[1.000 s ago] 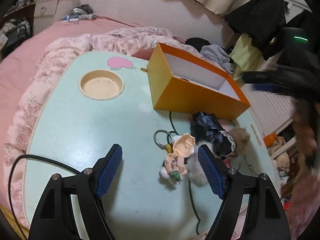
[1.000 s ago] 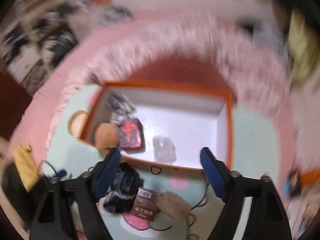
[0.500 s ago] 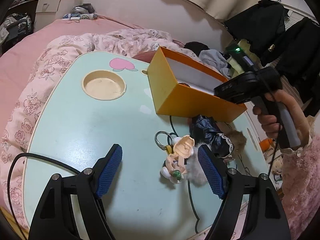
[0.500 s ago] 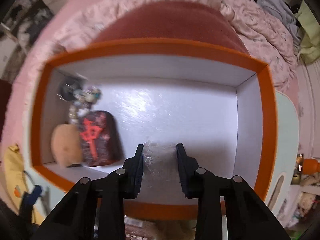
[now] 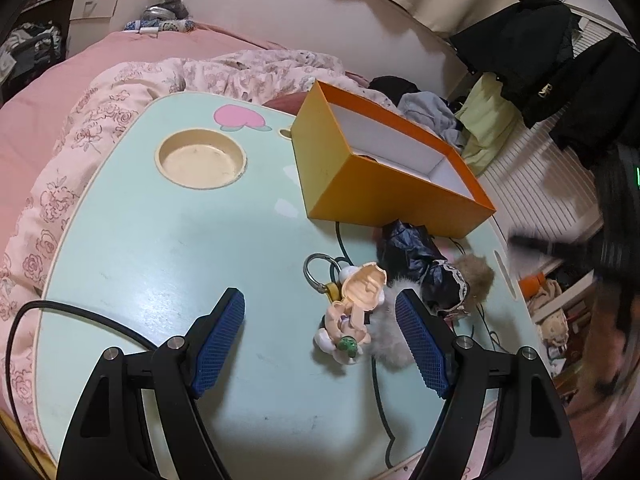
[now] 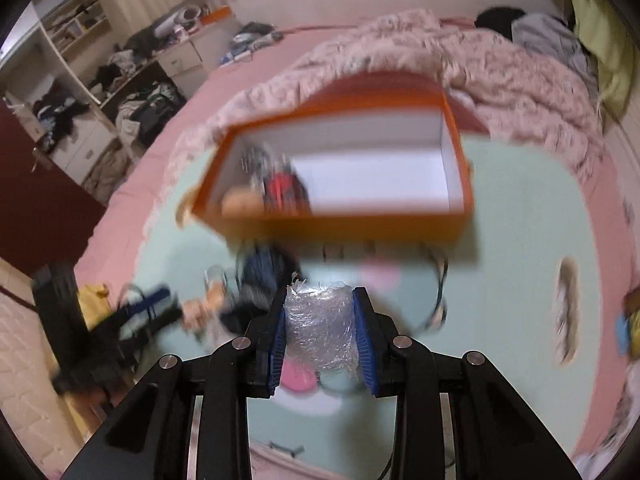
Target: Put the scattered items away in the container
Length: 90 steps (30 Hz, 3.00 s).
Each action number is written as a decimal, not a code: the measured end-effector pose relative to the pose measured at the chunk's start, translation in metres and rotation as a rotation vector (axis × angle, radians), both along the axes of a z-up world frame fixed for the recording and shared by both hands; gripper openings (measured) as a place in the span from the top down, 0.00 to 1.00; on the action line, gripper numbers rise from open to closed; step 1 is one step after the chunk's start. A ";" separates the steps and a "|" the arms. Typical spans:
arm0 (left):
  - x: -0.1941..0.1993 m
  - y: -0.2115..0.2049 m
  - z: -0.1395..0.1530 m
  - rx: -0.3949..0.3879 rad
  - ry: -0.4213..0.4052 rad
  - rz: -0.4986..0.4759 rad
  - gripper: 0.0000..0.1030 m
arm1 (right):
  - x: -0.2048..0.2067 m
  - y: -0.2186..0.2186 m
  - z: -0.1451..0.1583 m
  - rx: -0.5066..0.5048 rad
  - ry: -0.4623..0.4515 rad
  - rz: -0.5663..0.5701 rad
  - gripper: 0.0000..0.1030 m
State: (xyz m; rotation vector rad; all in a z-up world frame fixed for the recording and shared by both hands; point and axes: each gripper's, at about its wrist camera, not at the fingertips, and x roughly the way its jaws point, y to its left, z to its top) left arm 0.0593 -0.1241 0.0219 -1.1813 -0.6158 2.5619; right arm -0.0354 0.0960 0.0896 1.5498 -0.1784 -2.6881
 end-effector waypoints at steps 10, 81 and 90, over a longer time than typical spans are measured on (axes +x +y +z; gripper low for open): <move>0.003 0.026 0.013 -0.061 0.003 -0.026 0.24 | 0.058 0.016 -0.024 0.086 0.348 -0.147 0.19; -0.198 0.123 0.008 -0.526 -0.435 -0.086 0.59 | 0.112 0.014 -0.079 0.303 0.257 -0.005 0.00; -0.192 0.102 0.009 -0.372 -0.384 -0.105 0.61 | 0.112 0.014 -0.080 0.303 0.259 0.000 0.00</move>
